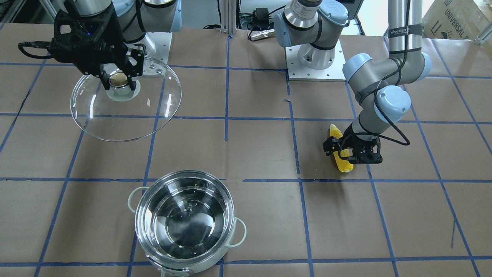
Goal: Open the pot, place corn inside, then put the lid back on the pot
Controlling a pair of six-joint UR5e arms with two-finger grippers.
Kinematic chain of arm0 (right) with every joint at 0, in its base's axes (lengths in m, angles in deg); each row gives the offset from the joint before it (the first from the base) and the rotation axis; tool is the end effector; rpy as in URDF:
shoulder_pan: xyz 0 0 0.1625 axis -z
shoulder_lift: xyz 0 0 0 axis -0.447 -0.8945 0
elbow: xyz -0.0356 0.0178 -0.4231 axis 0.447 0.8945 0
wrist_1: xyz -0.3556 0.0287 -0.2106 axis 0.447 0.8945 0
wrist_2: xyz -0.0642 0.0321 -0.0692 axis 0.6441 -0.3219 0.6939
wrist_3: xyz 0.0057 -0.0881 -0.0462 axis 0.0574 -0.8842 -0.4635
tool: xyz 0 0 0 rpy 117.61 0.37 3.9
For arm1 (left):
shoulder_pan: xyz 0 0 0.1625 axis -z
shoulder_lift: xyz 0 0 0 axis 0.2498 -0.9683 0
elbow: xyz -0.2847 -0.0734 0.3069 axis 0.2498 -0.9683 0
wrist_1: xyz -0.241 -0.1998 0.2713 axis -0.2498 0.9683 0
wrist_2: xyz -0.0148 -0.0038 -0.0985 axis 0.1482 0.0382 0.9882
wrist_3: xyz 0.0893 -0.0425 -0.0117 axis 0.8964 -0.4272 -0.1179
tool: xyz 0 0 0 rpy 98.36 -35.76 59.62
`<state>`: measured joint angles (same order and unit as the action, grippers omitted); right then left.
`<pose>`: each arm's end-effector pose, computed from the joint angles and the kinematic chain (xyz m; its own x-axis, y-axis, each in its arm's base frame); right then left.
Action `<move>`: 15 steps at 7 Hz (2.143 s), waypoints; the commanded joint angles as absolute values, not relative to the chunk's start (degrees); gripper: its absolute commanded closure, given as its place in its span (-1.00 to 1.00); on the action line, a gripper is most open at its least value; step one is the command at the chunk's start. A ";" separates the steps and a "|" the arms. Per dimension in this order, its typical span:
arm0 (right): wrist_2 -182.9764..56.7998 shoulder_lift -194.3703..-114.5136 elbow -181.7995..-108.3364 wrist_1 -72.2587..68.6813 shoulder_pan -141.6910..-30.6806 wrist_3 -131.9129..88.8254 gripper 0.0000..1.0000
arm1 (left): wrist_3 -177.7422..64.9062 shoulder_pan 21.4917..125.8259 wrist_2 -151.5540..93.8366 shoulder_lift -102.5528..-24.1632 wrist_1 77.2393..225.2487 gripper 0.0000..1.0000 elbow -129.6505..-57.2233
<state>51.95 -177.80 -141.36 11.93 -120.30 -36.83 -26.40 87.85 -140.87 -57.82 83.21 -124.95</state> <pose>0.1605 -0.4654 0.5224 -0.9986 -0.0416 0.0333 -0.0440 0.9960 -0.0779 0.0058 -0.4825 0.1825 -0.9996 -0.0234 0.0140 -0.0222 0.9963 0.0825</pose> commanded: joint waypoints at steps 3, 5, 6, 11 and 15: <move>51.96 -178.06 -141.46 11.73 -120.33 -36.81 0.79 | -26.39 87.85 -142.66 -58.79 82.86 0.84 -123.42; 51.96 -178.06 -141.46 11.73 -120.33 -36.99 0.79 | -32.76 91.78 -142.77 -57.39 88.98 0.84 -118.08; 52.04 -178.06 -141.46 11.64 -120.33 -36.99 0.79 | -37.16 95.64 -142.68 -57.13 93.98 0.84 -113.78; 52.04 -178.06 -141.46 11.64 -120.33 -37.25 0.78 | -50.47 110.33 -133.64 -63.78 108.96 0.83 -87.77; 52.04 -178.06 -141.46 11.55 -120.33 -37.25 0.78 | -53.37 118.25 -133.27 -73.10 110.55 0.77 -71.23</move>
<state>51.98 -178.06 -141.46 11.59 -120.33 -37.25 -52.45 116.48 -133.30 -70.49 110.16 -75.59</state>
